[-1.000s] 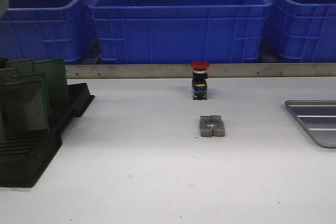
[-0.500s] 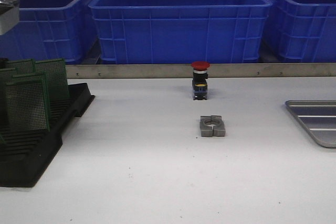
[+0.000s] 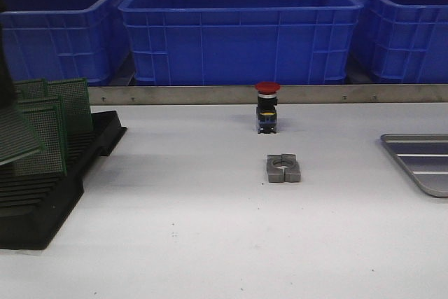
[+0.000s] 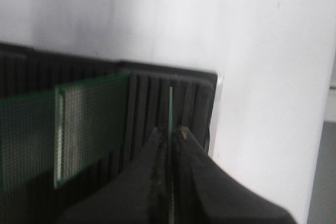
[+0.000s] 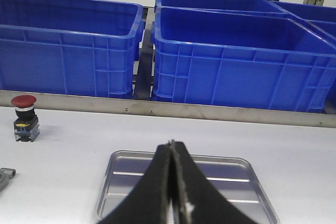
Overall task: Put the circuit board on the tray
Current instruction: 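Grasp the green board with the left gripper and lift it out, then hold the board up while the right gripper moves toward it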
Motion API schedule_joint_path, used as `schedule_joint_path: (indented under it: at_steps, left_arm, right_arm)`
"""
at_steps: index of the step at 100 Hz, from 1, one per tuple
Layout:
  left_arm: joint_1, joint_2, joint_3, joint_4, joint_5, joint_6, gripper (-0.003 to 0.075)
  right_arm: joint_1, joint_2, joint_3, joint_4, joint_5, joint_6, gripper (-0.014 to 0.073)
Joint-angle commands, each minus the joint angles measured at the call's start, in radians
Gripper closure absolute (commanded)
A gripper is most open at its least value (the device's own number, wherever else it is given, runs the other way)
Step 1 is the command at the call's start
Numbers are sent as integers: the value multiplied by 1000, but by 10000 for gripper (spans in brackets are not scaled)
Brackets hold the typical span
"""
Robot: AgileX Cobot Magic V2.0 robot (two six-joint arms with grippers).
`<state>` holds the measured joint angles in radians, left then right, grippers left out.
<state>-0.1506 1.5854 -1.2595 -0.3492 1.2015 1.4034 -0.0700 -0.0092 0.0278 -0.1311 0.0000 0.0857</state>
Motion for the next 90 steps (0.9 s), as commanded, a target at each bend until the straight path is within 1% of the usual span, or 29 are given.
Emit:
schedule_joint_path:
  at_steps: [1,24,41,62,76,90]
  left_arm:
    - [-25,-45,-51,-175,83,-16,741]
    - [-76,-45,-55,-558,68,-16,741]
    - [-121,-45,-55,-744,65,-16,741]
    - [-190,-45,-55,-836,65,-16,741]
    - [-221,-45,-55,-848,65,-16,741]
    - [-224,-45,-55,-848,65,-16,740]
  right_arm:
    - [-4,-23,-1,-4,-83,-6,653]
    - [-4,-23,-1,-4,-83,-6,653]
    - [-4,-23,-1,-4,-82,-6,653]
    - [-4,-23,-1,-4,-82,-6,653]
    - [-4,-23,-1,-4,-82,-6,653]
    - [-4,-23,-1,-4,-82,-6,653]
